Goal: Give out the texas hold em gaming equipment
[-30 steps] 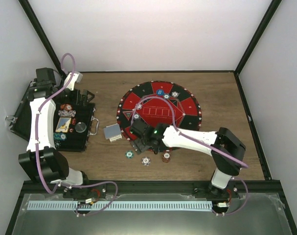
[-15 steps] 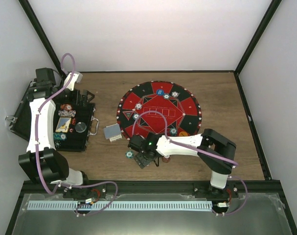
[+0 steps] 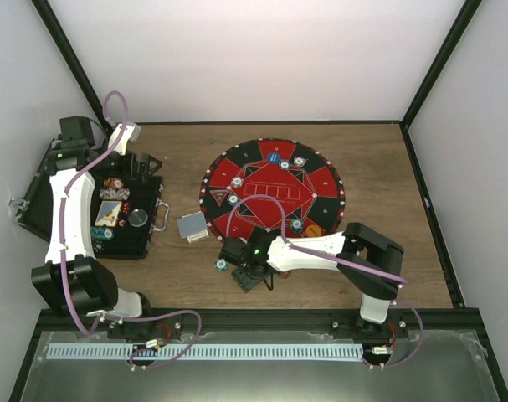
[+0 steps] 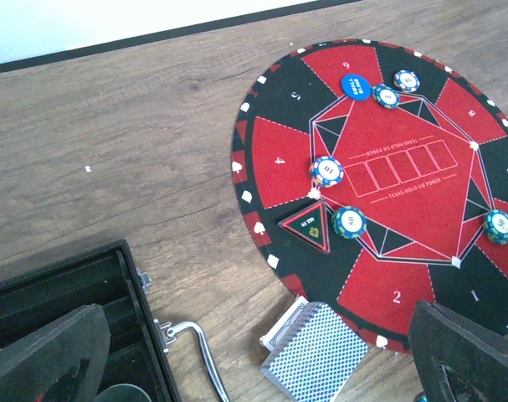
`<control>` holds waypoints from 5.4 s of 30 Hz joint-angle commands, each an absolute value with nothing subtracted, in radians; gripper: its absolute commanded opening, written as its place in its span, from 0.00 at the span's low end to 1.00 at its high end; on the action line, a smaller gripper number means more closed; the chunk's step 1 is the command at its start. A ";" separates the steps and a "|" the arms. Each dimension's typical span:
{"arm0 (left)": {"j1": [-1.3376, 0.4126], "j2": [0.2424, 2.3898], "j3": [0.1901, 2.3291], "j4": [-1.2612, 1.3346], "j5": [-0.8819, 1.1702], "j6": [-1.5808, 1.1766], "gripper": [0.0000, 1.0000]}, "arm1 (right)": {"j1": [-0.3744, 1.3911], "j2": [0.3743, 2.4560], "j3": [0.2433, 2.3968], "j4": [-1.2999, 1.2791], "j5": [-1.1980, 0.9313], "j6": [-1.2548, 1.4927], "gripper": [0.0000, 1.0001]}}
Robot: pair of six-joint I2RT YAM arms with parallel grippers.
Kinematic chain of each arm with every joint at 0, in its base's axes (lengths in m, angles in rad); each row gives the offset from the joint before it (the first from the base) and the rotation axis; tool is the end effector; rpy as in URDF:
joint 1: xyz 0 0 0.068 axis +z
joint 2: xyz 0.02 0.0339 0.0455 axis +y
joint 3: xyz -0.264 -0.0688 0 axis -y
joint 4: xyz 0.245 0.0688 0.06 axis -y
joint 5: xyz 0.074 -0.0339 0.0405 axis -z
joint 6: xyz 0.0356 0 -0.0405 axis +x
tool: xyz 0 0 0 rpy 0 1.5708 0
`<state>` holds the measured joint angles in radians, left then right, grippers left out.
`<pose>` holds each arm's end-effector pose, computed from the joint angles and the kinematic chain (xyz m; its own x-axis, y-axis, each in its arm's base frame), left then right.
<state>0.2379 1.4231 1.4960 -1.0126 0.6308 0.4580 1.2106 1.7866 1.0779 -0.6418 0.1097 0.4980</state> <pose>0.2788 0.0460 0.3694 -0.6384 0.2126 -0.7398 0.4796 0.8616 -0.1662 0.1184 0.3032 0.1507 -0.7425 -0.6243 -0.2430 -0.6455 0.7637 0.0105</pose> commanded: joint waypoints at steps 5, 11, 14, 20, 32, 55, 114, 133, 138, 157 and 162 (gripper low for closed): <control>0.245 1.411 1.511 -1.008 0.652 0.469 1.00 | 1.224 1.778 1.083 -0.668 0.129 0.521 0.53; 0.245 1.412 1.512 -1.006 0.655 0.467 1.00 | 1.223 1.775 1.088 -0.671 0.129 0.518 0.40; 0.245 1.413 1.514 -1.006 0.655 0.467 1.00 | 1.224 1.774 1.097 -0.678 0.129 0.517 0.45; 0.244 1.415 1.514 -1.006 0.660 0.467 1.00 | 1.224 1.754 1.115 -0.697 0.132 0.514 0.51; 0.243 1.416 1.514 -1.006 0.663 0.472 1.00 | 1.223 1.745 1.129 -0.698 0.125 0.510 0.51; 0.243 1.410 1.515 -1.010 0.657 0.479 1.00 | 1.223 1.707 1.176 -0.751 0.171 0.508 0.26; 0.243 1.408 1.520 -1.014 0.665 0.496 1.00 | 0.466 1.774 1.069 -0.555 0.237 0.346 0.63; 0.243 1.404 1.491 -0.989 0.663 0.478 1.00 | 0.903 1.409 1.064 -0.845 0.221 0.571 0.85; 0.242 1.404 1.489 -0.989 0.667 0.476 1.00 | 0.977 1.387 1.013 -0.869 0.171 0.618 0.85; 0.243 1.399 1.499 -0.992 0.657 0.479 1.00 | 1.035 1.418 0.902 -0.802 0.114 0.632 0.73; 0.243 1.398 1.502 -0.992 0.657 0.476 1.00 | 1.034 1.435 0.889 -0.787 0.108 0.629 0.69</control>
